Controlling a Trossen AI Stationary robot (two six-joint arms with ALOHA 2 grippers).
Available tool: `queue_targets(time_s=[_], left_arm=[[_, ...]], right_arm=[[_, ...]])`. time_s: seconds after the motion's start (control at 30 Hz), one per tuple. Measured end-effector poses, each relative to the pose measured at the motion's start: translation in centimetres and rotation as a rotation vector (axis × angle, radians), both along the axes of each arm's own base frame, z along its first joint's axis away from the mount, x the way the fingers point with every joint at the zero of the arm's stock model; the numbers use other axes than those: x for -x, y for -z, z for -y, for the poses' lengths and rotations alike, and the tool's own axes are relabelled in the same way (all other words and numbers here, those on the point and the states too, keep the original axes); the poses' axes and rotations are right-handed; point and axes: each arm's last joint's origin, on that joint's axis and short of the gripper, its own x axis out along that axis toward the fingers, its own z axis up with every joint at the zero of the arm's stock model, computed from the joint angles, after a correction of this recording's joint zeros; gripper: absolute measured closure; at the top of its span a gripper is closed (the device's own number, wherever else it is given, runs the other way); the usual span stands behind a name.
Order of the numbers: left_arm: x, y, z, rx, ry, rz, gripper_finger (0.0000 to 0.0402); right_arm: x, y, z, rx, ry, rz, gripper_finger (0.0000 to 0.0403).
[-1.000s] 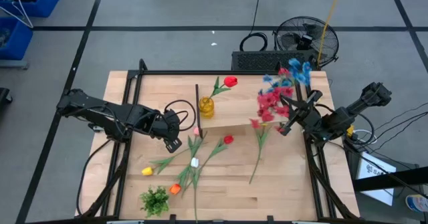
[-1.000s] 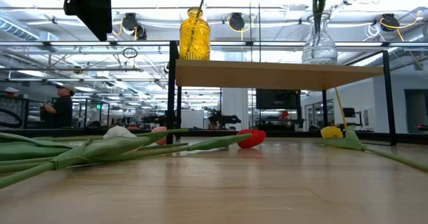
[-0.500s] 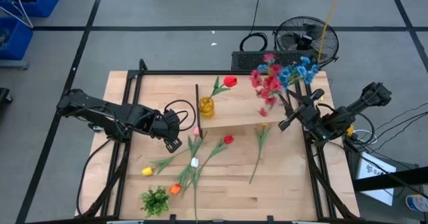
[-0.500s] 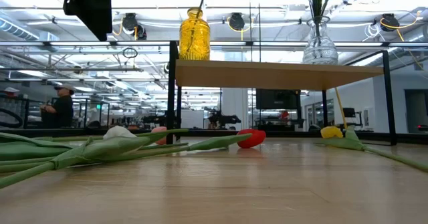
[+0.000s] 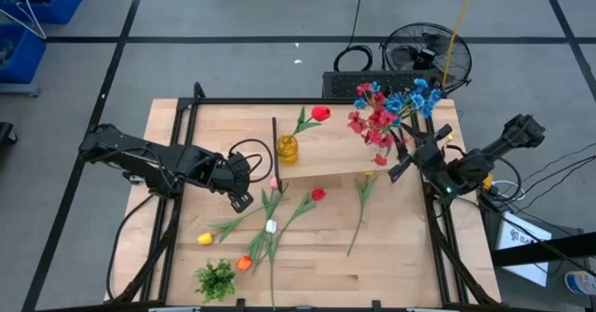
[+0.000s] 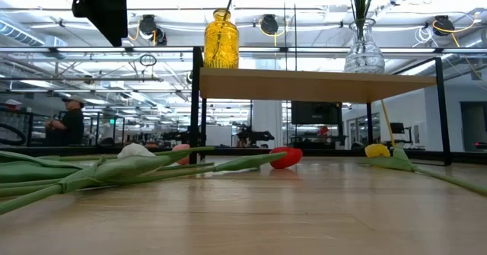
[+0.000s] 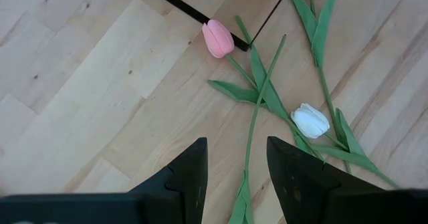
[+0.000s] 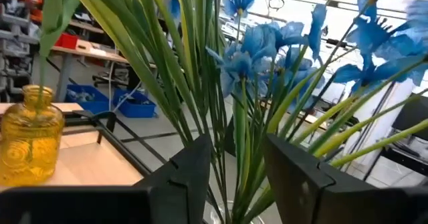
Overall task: Pick and place flowers into a vace then onto a shelf
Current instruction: Put the red flowers into the transparent vase
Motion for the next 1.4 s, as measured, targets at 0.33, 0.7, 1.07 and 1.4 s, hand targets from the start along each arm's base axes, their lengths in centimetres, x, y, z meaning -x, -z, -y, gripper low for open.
queue_targets(time_s=[0.33, 0.7, 1.07, 1.4], left_arm=[[0.0, 0.0, 0.0, -0.015, -0.002, 0.003, 0.0245], [0.0, 0.0, 0.0, -0.016, -0.007, 0.004, 0.0245], [0.0, 0.0, 0.0, -0.006, -0.001, 0.001, 0.0245], [0.0, 0.0, 0.0, 0.012, -0.005, -0.001, 0.0245]], right_arm=[[0.0, 0.0, -0.1, -0.014, -0.016, 0.032, 0.0273], [0.9, -0.6, -1.5, -0.015, -0.186, 0.123, 0.0273], [2.5, -1.0, -4.3, 0.042, -0.548, 0.251, 0.0273], [0.0, -9.0, -4.5, 0.391, -0.528, 0.191, 0.0273]])
